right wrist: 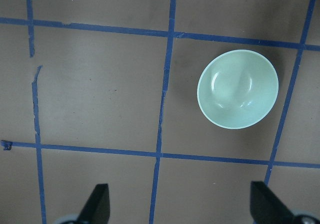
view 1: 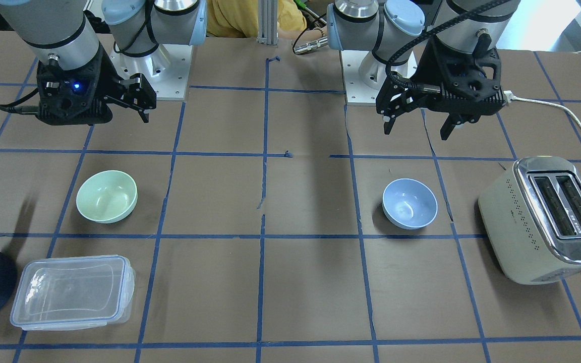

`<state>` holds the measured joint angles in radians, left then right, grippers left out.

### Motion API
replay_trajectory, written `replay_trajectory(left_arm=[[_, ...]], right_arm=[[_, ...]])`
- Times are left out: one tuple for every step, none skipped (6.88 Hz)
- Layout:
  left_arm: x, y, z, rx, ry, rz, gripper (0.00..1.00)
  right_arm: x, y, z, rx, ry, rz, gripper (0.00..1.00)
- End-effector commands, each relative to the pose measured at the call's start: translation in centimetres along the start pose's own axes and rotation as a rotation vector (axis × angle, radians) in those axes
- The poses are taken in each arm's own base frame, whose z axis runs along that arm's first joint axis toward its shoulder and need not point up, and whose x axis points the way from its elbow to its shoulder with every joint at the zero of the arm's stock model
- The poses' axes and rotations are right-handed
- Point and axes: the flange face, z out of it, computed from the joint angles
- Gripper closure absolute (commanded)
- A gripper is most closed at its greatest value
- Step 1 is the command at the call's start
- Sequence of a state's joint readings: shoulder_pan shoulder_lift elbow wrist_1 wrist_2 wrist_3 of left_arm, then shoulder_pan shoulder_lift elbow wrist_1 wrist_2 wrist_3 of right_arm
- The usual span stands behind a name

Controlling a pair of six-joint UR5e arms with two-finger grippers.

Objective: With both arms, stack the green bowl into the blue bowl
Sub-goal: 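Lower left gripper onto blue bowl rim while right gripper grasps green bowl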

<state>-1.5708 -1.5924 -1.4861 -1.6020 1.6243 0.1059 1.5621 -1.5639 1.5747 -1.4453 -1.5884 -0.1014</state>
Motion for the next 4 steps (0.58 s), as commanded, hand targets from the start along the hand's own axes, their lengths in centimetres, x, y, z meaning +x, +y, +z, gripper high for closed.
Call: replay_trajectory(left_arm=[[-1.1, -0.9, 5.4, -0.033, 0.005, 0.031, 0.0], [-2.3, -0.7, 10.1, -0.042, 0.005, 0.021, 0.0], [-3.7, 0.5, 14.4, -0.101, 0.016, -0.013, 0.0], [-4.0, 1.3, 17.4, -0.134, 0.024, -0.027, 0.0]], right_arm=[[0.1, 0.1, 0.2, -0.011, -0.002, 0.01, 0.0], [0.1, 0.1, 0.2, -0.011, -0.002, 0.013, 0.0], [0.1, 0.1, 0.2, -0.011, -0.001, 0.013, 0.0], [0.2, 0.0, 0.1, -0.008, 0.003, 0.01, 0.0]])
